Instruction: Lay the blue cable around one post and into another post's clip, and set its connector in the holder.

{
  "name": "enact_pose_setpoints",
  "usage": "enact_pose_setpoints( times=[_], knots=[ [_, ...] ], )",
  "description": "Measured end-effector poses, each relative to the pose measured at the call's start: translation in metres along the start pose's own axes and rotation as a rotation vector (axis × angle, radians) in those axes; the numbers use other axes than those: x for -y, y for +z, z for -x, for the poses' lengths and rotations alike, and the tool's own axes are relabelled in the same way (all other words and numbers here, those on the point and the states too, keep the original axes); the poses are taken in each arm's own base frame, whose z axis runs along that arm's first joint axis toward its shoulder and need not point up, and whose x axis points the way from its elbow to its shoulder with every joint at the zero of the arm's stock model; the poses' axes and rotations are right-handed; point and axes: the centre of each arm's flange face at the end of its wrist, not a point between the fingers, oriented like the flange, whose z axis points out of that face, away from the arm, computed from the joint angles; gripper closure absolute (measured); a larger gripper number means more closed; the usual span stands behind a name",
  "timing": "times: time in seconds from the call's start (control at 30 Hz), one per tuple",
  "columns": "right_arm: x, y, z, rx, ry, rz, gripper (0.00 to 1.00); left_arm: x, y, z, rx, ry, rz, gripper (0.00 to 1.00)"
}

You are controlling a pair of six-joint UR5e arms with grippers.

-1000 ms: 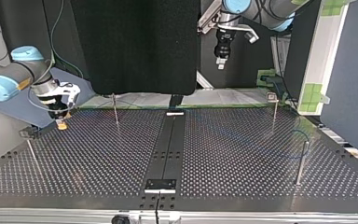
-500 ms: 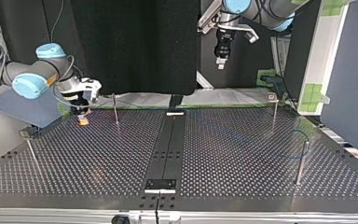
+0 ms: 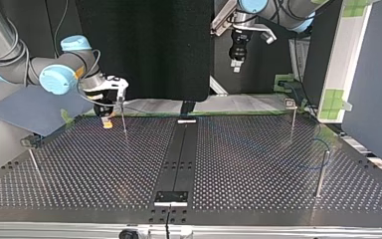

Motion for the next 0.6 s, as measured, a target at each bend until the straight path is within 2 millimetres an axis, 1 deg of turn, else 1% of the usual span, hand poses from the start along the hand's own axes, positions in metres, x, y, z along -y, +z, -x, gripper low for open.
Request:
enact_pose_setpoints(
  times=[0.2,0.4,0.6],
  knots=[
    [0.033,-0.020,-0.011,-0.056,0.028,-0.055,0.00,0.001,0.002,0.002,0.013,-0.033,-0.002,0.00],
    [0.058,-0.040,-0.020,-0.103,0.058,-0.065,0.00,0.002,0.006,0.005,0.028,-0.046,0.000,0.00],
    [0.083,-0.062,-0.028,-0.151,0.093,-0.074,0.00,-0.002,0.012,0.011,0.051,-0.047,0.041,0.00]
  ],
)
